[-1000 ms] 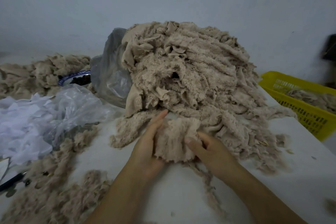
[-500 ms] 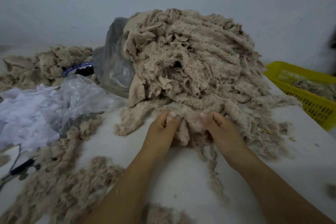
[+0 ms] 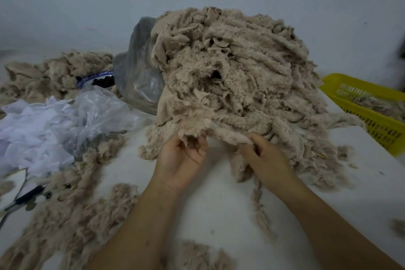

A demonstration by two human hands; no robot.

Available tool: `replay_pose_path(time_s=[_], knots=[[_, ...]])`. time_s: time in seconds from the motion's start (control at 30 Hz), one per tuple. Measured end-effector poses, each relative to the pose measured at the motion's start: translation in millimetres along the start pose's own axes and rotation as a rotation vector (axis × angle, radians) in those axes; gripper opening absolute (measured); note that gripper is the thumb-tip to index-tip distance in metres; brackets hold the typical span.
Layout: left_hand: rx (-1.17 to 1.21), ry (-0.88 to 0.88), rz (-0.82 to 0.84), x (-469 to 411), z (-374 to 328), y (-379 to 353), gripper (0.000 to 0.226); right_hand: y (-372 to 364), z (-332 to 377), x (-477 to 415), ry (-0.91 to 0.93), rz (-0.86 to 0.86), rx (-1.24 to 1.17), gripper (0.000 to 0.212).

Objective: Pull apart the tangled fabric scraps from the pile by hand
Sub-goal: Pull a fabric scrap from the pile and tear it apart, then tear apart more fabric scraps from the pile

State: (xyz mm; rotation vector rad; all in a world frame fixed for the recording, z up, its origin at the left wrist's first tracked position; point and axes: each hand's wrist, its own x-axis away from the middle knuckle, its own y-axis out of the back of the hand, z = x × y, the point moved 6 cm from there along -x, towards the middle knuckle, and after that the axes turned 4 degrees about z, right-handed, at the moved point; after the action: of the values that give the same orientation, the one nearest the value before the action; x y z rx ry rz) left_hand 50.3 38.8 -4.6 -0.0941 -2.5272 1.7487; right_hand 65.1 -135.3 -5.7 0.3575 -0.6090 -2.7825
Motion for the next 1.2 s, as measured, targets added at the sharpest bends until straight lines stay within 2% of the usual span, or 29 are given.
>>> replay_pose_path(time_s=[0.2, 0.27, 0.3, 0.37, 0.4, 0.43, 0.47, 0.5, 0.53, 0.63, 0.7, 0.73, 0.77, 0.83, 0.9, 0.97, 1.03, 1.13, 1.2], knots=[[0.018, -0.106, -0.045, -5.3, -14.5, 9.4, 0.027, 7.0, 0.1, 0.4, -0.015, -0.04, -0.008, 0.032], [-0.001, -0.15, -0.059, -5.6, -20.6, 8.6, 0.026, 7.3, -2.5, -0.9, -0.073, -0.042, -0.108, 0.037], [-0.065, -0.18, -0.068, -6.5, -23.0, 7.8, 0.024, 6.4, -3.8, -1.3, -0.113, -0.034, -0.24, 0.039], [-0.367, -0.248, -0.091, -3.8, -25.2, 1.5, 0.021, 1.2, -8.7, -1.3, -0.208, 0.014, -0.515, 0.047], [-0.583, -0.274, -0.095, -1.5, -21.8, -2.2, 0.022, -1.5, -10.1, -1.7, -0.232, 0.028, -0.612, 0.063], [-0.795, -0.278, -0.101, 0.5, -15.5, -5.7, 0.022, -4.5, -9.4, -1.8, -0.238, 0.043, -0.682, 0.07], [-0.991, -0.272, -0.1, 2.9, -8.7, -7.7, 0.022, -7.5, -7.1, -2.0, -0.218, 0.067, -0.734, 0.059], [-1.152, -0.252, -0.056, 4.2, -0.3, -9.4, 0.02, -11.0, -4.0, -2.0, -0.201, 0.098, -0.764, 0.039], [-1.279, -0.207, 0.02, 4.1, 9.2, -10.2, 0.018, -13.7, -1.7, -1.4, -0.189, 0.124, -0.784, 0.029], [-1.471, -0.068, 0.126, 2.6, 23.4, -3.0, 0.032, -17.8, -2.4, 0.3, -0.188, 0.146, -0.824, 0.031], [-1.455, -0.094, 0.047, 0.8, 17.6, -1.0, 0.009, -18.7, 1.1, 1.0, -0.16, 0.176, -0.792, 0.027], [-1.434, -0.118, 0.001, 0.6, 14.2, -0.1, 0.008, -19.2, 3.1, 1.8, -0.152, 0.192, -0.753, 0.022], [-1.411, -0.142, -0.036, 1.0, 11.1, 0.9, 0.016, -19.7, 3.5, 2.1, -0.138, 0.208, -0.727, 0.017], [-1.317, -0.151, -0.09, 2.4, 5.9, 1.6, 0.019, -21.2, 1.8, 2.1, -0.132, 0.224, -0.706, 0.018], [-1.086, -0.134, -0.076, 3.9, 4.5, -0.8, 0.023, -19.8, 2.7, 1.9, -0.13, 0.22, -0.709, 0.02], [-0.71, -0.111, -0.039, 2.7, 3.8, -4.6, 0.027, -18.0, 4.8, 1.0, -0.124, 0.212, -0.705, 0.02], [-0.463, -0.144, -0.054, 1.0, -2.8, -5.4, 0.028, -13.9, 5.2, 0.2, -0.116, 0.188, -0.682, 0.024], [-0.209, -0.167, -0.119, -2.6, -11.3, 3.2, 0.026, -10.7, 5.4, 1.4, -0.112, 0.188, -0.665, 0.026], [-0.242, -0.182, -0.133, -3.8, -12.8, 6.0, 0.031, -9.8, 6.2, 2.0, -0.106, 0.184, -0.607, 0.033]])
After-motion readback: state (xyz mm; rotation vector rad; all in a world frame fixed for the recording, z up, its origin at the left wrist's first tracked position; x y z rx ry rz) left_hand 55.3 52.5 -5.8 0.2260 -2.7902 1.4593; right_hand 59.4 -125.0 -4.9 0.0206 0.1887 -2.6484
